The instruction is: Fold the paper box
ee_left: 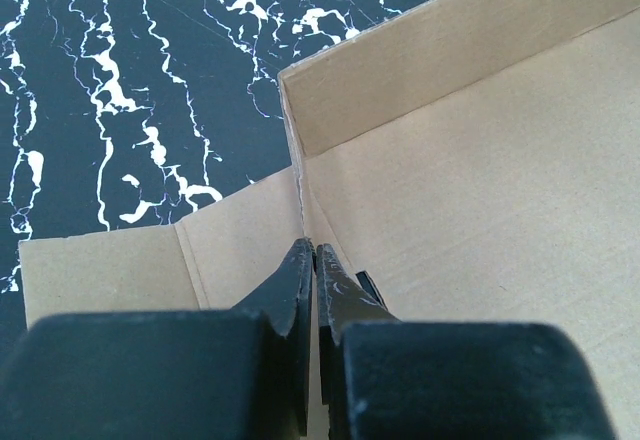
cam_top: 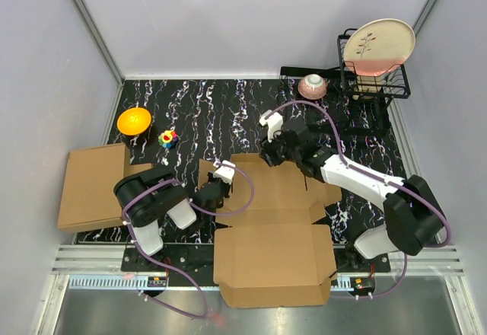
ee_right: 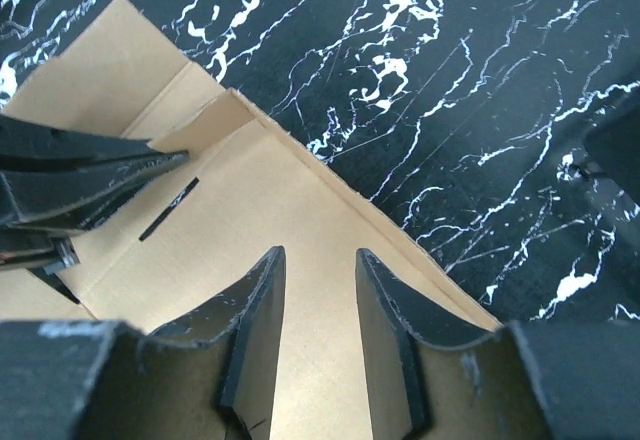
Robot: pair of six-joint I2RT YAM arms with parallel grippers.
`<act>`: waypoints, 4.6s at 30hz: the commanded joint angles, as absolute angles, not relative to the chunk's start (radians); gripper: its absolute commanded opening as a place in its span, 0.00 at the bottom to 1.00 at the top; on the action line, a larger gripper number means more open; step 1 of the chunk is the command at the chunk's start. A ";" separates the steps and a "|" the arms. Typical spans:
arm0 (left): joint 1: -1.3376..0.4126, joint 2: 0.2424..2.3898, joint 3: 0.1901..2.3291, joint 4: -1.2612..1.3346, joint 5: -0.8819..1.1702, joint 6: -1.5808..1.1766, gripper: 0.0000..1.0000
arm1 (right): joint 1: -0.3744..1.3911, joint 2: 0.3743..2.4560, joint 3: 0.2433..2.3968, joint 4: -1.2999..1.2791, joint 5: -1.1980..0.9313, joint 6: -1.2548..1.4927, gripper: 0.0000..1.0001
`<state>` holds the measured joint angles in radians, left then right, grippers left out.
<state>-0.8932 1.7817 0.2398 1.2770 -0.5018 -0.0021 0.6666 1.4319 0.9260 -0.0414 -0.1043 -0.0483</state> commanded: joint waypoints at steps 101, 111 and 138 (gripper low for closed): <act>-0.919 1.778 0.264 1.586 -0.511 0.041 0.00 | 0.652 1.841 1.062 0.212 -0.319 -0.397 0.48; -0.922 1.781 0.256 1.592 -0.523 0.054 0.00 | 0.652 1.882 1.112 0.195 -0.330 -0.394 0.38; -0.922 1.852 0.258 1.645 -0.457 0.146 0.00 | 0.606 1.693 1.120 0.054 -0.508 -0.414 0.57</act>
